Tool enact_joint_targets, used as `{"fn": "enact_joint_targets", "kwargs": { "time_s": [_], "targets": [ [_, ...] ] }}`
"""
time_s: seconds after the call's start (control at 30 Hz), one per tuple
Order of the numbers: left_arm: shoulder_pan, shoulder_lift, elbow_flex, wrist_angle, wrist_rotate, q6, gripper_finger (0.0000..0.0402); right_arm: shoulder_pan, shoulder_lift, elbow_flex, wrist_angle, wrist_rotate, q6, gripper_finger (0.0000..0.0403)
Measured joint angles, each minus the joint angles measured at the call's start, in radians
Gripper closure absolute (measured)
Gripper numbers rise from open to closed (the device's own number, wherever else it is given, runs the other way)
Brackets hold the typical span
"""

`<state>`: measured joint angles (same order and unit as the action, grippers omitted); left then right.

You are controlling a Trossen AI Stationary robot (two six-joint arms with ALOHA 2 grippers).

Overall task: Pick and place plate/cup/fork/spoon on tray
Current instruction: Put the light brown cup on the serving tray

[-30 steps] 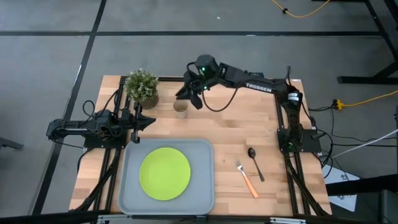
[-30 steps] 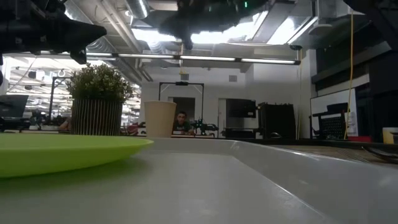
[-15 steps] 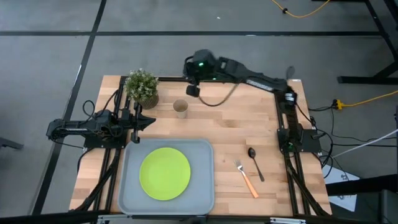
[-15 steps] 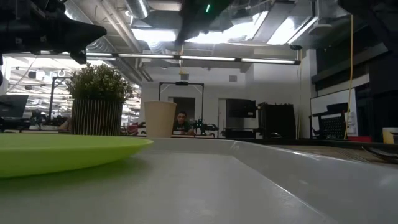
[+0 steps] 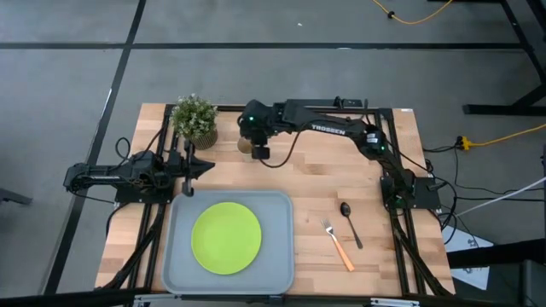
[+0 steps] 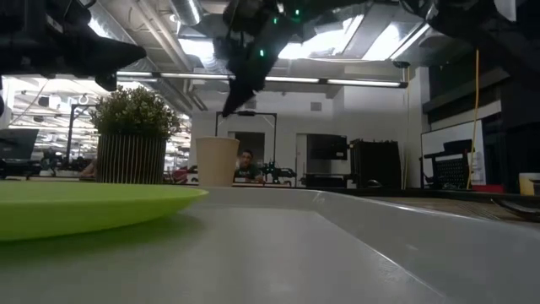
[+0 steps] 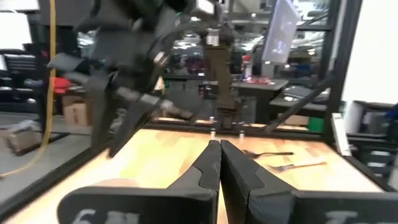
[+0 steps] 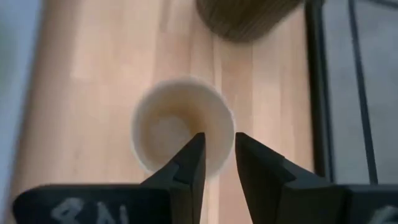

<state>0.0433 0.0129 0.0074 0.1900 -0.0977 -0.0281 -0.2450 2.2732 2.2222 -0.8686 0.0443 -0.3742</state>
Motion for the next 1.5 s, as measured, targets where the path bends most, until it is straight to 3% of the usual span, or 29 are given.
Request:
{"fn": "enact_joint_targets", "kwargs": {
  "time_s": [0.27, 1.1, 1.3, 1.4, 1.5],
  "targets": [
    [0.000, 0.000, 0.000, -0.024, -0.093, 0.015, 0.0401, 0.063, 0.006, -0.038, -0.015, -0.076, -0.002, 0.0311],
    [0.000, 0.000, 0.000, -0.025, -0.095, 0.004, 0.0401, 0.063, 0.038, -0.150, 0.061, -0.060, -0.004, 0.0311],
    [0.000, 0.000, 0.000, -0.025, -0.095, 0.004, 0.0401, 0.060, 0.040, -0.202, 0.102, 0.087, -0.021, 0.0311],
    [0.000, 0.000, 0.000, -0.025, -0.095, 0.004, 0.0401, 0.060, 0.040, -0.205, 0.102, 0.116, -0.017, 0.0331],
    [0.000, 0.000, 0.000, -0.025, -0.095, 0.004, 0.0401, 0.062, 0.040, -0.204, 0.098, 0.136, -0.016, 0.0384]
  ]
}}
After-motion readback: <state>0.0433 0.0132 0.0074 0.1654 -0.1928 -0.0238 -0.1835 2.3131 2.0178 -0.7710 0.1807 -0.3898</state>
